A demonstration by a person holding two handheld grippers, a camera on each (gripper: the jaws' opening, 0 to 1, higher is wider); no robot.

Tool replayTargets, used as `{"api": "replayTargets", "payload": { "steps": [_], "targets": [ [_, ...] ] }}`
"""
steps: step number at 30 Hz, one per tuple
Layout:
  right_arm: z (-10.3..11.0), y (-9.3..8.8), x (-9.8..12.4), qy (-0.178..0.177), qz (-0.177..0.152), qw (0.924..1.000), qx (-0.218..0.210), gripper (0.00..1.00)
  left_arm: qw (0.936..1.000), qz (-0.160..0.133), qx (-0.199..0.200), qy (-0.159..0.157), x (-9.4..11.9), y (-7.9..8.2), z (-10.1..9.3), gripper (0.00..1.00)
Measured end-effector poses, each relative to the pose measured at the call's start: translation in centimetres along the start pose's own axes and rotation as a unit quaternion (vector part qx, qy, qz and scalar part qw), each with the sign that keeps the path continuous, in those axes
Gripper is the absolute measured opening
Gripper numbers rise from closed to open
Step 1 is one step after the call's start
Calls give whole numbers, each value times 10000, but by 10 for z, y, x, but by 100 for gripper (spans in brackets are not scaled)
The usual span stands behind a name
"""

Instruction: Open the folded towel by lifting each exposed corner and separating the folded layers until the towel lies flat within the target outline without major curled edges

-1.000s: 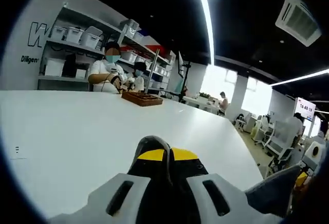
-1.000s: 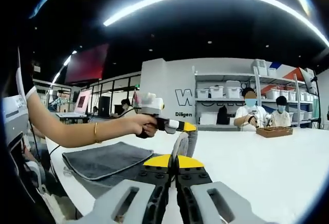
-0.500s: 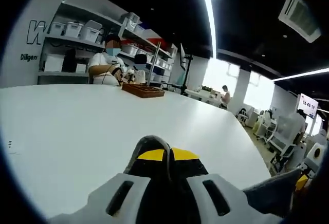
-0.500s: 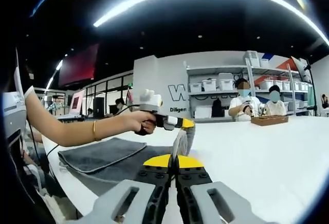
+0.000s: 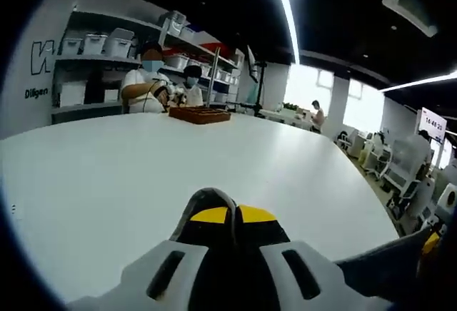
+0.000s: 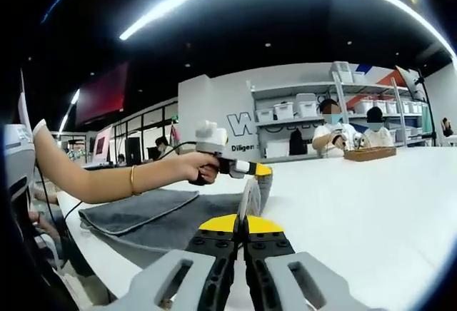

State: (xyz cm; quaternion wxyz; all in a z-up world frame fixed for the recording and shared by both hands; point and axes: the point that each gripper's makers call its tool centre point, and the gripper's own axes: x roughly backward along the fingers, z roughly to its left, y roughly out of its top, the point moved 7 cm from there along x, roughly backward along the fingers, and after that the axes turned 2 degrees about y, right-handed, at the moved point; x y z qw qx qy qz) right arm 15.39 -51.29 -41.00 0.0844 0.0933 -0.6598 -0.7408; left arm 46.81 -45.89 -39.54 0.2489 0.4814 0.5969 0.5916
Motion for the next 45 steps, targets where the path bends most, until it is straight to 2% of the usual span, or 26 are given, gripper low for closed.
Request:
{"api": "replayTargets", "payload": {
  "steps": [11,13,19,21,23,29,33,36,39,42,45],
  "targets": [
    [-4,-9,6,-222,123,9997,-68,0,9999,131,64,55,-10,-6,0,10],
    [-4,-10,8,-294,181,9994,-33,0,9998,18,-134,123,-10,-3,1,15],
    [-9,-11,15,-527,158,9984,-148,1,9999,-57,-51,111,-9,3,1,23],
    [-12,-11,17,-634,206,9977,-128,3,9998,-45,-123,118,-9,2,1,23],
    [-18,-11,21,-913,219,9955,-134,6,9998,-25,-171,120,-9,2,2,22],
    [-27,-1,32,-1170,43,9931,67,1,9996,36,-219,177,-11,-4,8,18],
    [-23,4,31,-1084,9,9930,470,0,9995,61,-261,180,-15,-9,8,15],
    [-18,2,26,-942,174,9930,688,0,9993,77,-314,211,-18,-12,8,14],
    [-14,-1,20,-837,266,9937,701,0,9992,89,-313,227,-21,-14,10,14],
    [-7,-6,13,-458,314,9980,315,0,9992,126,-312,233,-27,-17,11,13],
    [-8,-13,6,-493,591,9955,551,0,9992,152,-299,230,-35,-21,13,13]
  ]
}}
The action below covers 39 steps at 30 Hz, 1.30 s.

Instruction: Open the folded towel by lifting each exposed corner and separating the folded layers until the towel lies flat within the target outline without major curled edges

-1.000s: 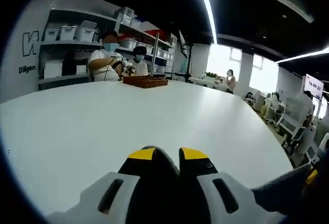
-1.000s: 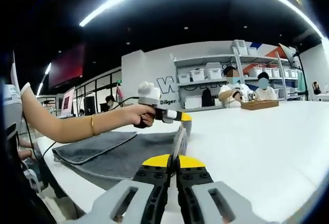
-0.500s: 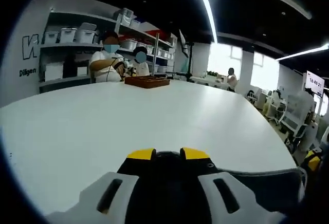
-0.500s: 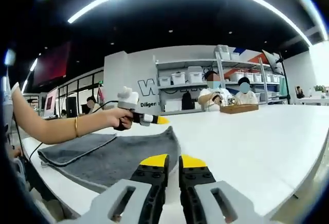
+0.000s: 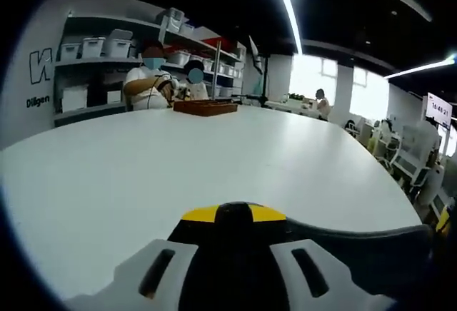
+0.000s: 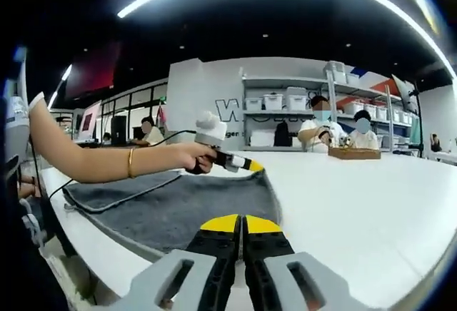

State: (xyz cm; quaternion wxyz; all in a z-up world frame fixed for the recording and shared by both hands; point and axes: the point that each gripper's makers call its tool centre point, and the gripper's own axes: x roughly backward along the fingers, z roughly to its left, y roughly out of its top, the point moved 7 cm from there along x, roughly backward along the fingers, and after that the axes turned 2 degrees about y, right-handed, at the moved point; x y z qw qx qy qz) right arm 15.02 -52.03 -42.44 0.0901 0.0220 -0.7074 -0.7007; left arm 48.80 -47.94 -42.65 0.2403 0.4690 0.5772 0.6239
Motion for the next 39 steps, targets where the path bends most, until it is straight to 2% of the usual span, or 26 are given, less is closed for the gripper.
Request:
{"api": "replayTargets", "payload": {
  "steps": [7,10,14,18,25,39],
  "targets": [
    [-9,-9,-3,-144,163,9997,-114,0,10000,80,-51,-24,-9,-9,0,12],
    [-13,-13,-3,-214,220,9994,-142,0,9994,72,-303,-125,-13,-9,-4,12],
    [-21,-19,-2,-490,373,9981,-57,0,9993,144,-325,-120,-19,-11,-4,12],
    [-25,-24,0,-513,439,9975,-194,0,9982,243,-532,-124,-24,-14,-6,12],
    [-25,-31,0,-527,592,9966,-202,0,9976,323,-602,-113,-25,-19,-9,11],
    [-23,-33,0,-556,692,9959,-162,0,9960,387,-801,-82,-18,-11,-8,15]
  ]
}}
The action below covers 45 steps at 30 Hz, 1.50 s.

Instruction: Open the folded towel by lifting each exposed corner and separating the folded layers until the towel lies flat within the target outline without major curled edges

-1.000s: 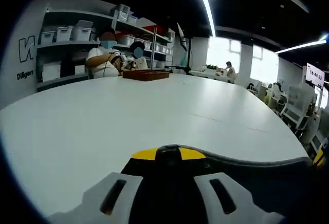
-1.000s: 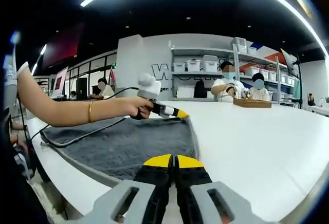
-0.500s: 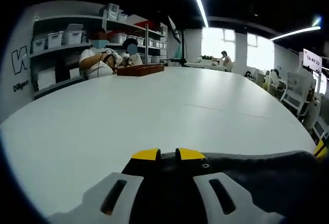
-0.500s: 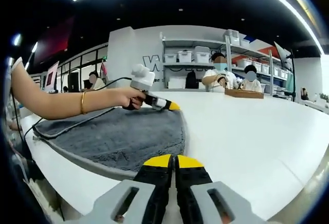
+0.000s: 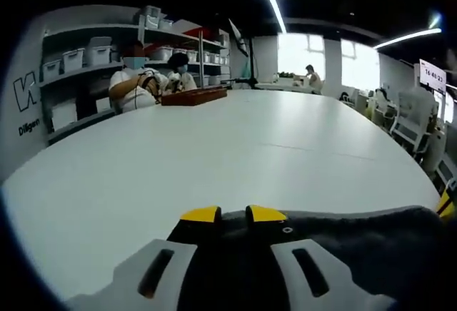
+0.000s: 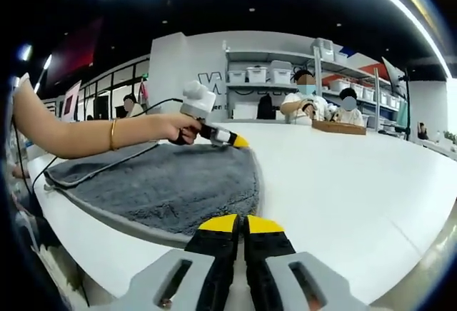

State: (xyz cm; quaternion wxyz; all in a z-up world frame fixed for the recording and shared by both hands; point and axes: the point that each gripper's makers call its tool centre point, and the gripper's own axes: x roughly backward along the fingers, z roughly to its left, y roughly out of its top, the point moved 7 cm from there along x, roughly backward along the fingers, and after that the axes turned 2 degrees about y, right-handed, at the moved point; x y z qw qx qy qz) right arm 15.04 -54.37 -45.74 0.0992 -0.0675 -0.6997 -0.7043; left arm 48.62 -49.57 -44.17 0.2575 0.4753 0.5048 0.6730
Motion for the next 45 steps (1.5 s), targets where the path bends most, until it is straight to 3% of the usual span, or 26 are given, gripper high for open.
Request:
{"api": "replayTargets", "payload": {
  "steps": [8,12,15,16,23,27,30,34,36,39,45],
  "targets": [
    [0,9,7,-70,-175,9998,103,0,9999,-100,-62,71,14,12,3,18],
    [1,14,11,-123,-304,9994,81,3,9999,-127,-47,60,21,10,-1,22],
    [3,19,15,-185,-363,9990,161,8,9989,-258,-92,380,31,13,4,21],
    [3,20,15,-190,-359,9990,157,8,9986,-133,-85,501,34,12,6,21],
    [11,26,18,-150,-471,9987,136,9,9981,-198,-171,551,50,20,11,28],
    [17,30,17,-41,-541,9984,131,13,9974,-167,-196,675,58,21,15,38],
    [19,32,17,-55,-608,9980,154,22,9968,-133,-139,782,65,20,20,47],
    [19,34,19,-170,-690,9972,245,47,9959,-110,5,895,71,20,24,60],
    [19,34,19,-186,-667,9974,201,58,9930,-128,495,1062,75,19,27,66],
    [22,35,19,-143,-693,9975,60,64,9921,-158,535,1123,79,19,31,75],
    [26,36,19,-105,-751,9971,6,66,9918,-116,490,1174,87,18,34,77]
  ]
}}
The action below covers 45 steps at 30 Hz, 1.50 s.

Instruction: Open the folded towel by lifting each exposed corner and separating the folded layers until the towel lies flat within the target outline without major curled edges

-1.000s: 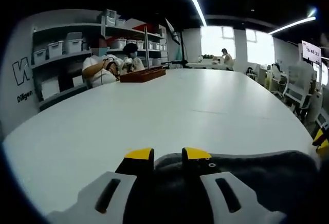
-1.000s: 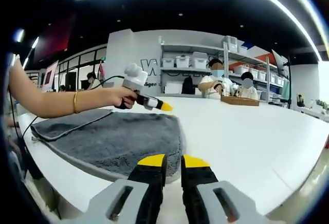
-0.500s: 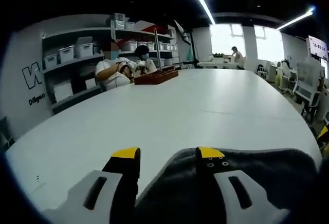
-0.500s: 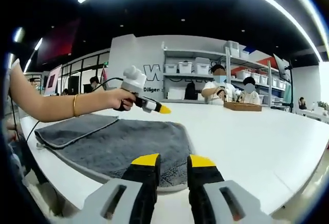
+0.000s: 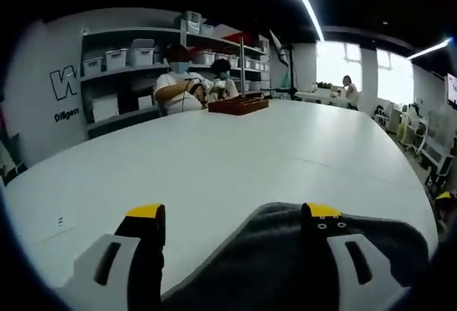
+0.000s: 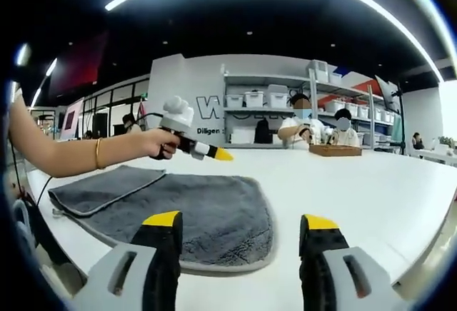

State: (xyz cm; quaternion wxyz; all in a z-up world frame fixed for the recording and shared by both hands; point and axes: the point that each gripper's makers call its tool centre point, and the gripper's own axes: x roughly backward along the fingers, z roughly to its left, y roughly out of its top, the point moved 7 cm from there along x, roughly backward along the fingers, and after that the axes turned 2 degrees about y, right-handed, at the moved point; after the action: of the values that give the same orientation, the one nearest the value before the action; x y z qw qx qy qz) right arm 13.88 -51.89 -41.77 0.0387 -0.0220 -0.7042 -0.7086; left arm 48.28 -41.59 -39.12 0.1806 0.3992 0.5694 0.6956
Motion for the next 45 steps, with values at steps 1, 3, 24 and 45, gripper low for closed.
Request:
{"api": "replayTargets", "payload": {
  "steps": [1,3,24,45],
  "targets": [
    [1,1,0,21,-25,10000,-27,66,10000,24,19,-14,1,0,1,77],
    [4,2,0,37,-22,10000,-10,66,10000,45,-19,2,5,-1,2,78],
    [40,6,-7,408,152,9989,179,58,9988,257,-256,338,54,-27,47,68],
    [84,4,-16,981,157,9950,106,53,9976,357,-75,584,84,-47,84,68]
  ]
}}
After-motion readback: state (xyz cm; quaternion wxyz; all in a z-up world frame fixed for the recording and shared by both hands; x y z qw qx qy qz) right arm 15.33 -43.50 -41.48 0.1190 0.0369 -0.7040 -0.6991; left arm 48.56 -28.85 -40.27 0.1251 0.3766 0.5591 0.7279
